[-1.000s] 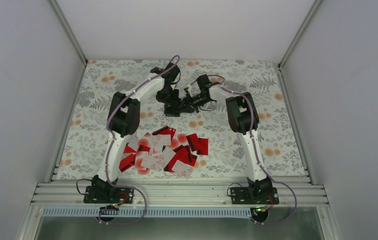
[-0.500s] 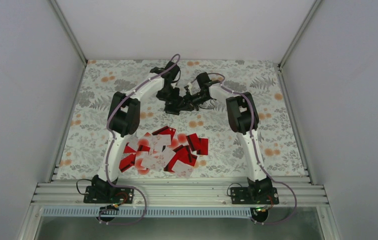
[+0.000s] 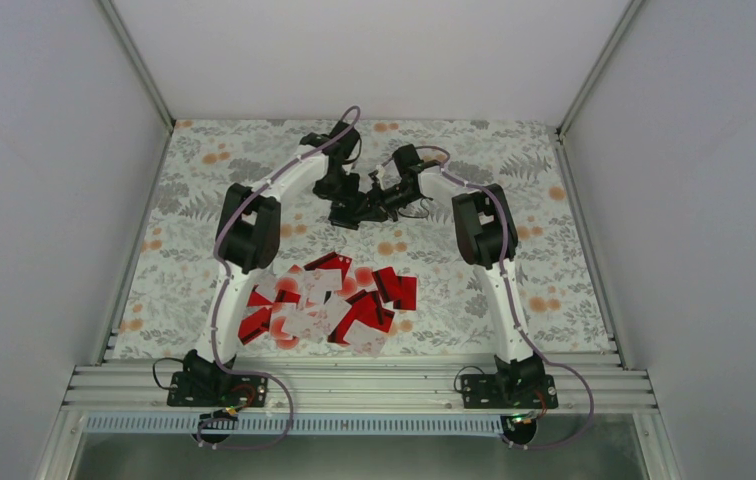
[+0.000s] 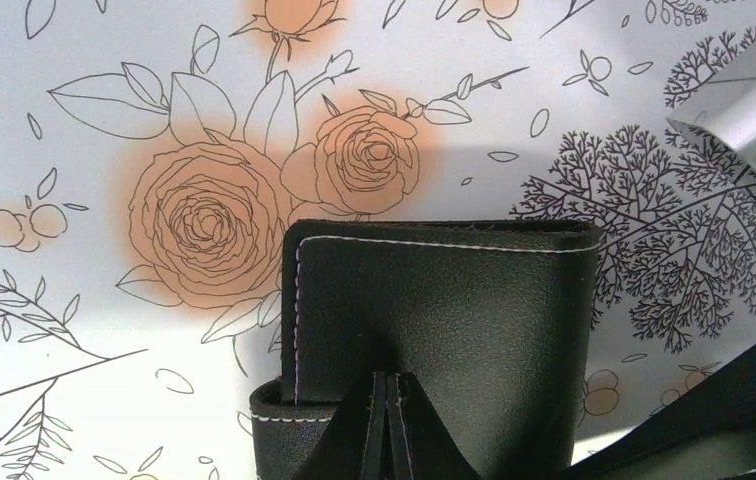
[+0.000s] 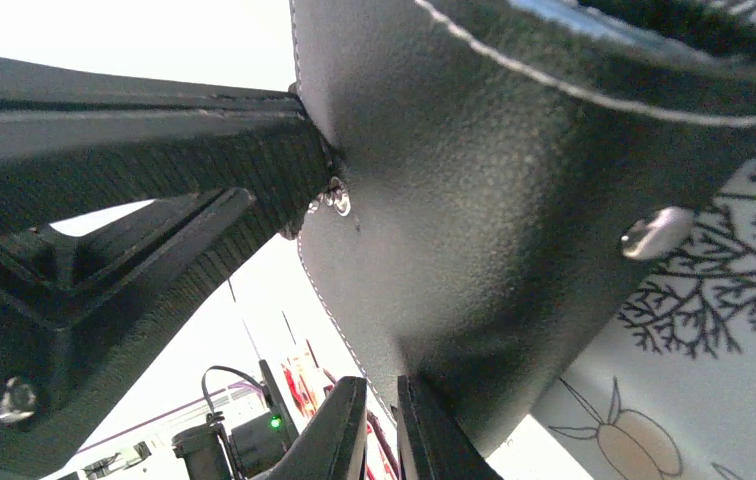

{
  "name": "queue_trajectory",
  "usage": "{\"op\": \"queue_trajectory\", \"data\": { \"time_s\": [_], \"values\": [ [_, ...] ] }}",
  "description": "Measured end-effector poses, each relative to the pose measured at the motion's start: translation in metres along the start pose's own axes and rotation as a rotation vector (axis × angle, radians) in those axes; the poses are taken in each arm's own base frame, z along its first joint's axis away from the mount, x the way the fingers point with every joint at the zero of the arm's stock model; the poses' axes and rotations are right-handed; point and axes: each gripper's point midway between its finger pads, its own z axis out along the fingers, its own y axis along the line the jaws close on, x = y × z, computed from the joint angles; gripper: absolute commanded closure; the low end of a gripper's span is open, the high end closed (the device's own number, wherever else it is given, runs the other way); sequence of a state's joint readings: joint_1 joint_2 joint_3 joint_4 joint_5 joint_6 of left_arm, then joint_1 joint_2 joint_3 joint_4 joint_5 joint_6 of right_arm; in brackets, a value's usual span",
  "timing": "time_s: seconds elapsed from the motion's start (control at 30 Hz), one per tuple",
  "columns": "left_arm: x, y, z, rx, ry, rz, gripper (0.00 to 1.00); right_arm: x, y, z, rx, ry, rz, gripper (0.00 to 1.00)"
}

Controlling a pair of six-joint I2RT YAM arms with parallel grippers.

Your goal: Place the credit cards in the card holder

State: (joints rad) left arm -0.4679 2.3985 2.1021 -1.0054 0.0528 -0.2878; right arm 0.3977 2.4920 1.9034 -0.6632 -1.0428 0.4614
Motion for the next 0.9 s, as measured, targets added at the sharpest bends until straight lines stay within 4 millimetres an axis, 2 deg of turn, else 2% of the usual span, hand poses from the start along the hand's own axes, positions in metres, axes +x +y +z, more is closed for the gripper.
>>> {"op": "queue_trajectory", "data": {
  "time_s": [0.9],
  "values": [
    [-0.0041, -0.0036, 0.0047, 0.044, -0.021, -0.006, 0.97, -0.0017, -0.0023, -0.0015, 0.003, -0.006, 0.030, 0.91]
  ]
}}
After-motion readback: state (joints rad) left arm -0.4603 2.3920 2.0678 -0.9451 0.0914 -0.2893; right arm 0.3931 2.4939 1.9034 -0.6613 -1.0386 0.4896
